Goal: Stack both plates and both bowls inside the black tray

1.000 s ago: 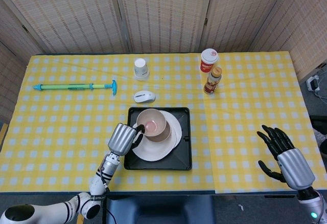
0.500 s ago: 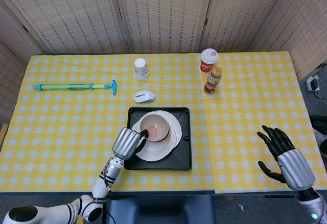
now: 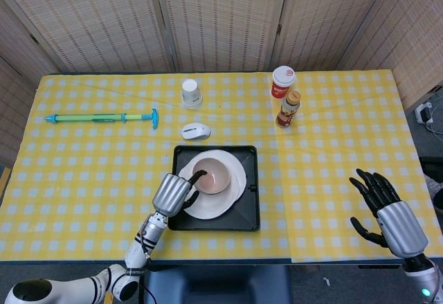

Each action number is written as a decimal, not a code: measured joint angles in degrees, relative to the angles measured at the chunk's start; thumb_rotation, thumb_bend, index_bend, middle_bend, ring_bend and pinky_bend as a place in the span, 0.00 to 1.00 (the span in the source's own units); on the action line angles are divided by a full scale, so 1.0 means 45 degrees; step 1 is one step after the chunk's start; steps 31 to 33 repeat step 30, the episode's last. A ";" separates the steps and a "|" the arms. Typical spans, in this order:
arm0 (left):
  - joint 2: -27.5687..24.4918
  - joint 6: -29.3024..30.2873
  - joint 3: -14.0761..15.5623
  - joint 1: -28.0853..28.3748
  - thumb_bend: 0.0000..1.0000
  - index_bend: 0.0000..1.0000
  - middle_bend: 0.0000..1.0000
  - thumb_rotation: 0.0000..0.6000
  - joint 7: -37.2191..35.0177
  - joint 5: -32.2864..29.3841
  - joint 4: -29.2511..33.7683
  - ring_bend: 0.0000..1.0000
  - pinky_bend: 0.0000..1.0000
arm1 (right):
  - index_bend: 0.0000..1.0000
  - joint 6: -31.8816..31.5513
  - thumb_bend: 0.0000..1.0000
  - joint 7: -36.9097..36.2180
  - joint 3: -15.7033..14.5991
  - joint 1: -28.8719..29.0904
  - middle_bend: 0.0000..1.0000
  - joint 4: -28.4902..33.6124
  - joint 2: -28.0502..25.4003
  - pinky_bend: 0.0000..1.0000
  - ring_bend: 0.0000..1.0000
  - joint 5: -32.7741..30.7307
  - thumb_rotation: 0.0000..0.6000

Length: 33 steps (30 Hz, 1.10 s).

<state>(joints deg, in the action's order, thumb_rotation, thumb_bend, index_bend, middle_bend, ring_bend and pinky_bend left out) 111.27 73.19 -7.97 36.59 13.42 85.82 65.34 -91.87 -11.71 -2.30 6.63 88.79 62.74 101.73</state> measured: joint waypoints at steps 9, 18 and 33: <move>-0.1344 0.0320 -0.0031 -0.0362 0.36 0.15 0.85 1.00 0.0695 -0.0042 0.0939 0.70 0.78 | 0.00 0.0052 0.39 0.0115 0.0004 0.0002 0.00 -0.0015 0.0027 0.07 0.00 0.0004 1.00; -0.5149 0.0694 0.0104 -0.1851 0.34 0.06 0.45 1.00 0.1538 -0.1135 0.3167 0.30 0.32 | 0.00 0.0316 0.39 0.0629 0.0099 -0.0016 0.00 0.0105 0.0048 0.05 0.00 -0.0387 1.00; -0.8219 0.2977 0.0952 -0.5427 0.33 0.03 0.19 1.00 0.0955 -0.2546 0.4978 0.05 0.04 | 0.00 0.1790 0.36 0.3806 0.0587 0.0004 0.00 0.1027 -0.0029 0.00 0.00 -0.2813 1.00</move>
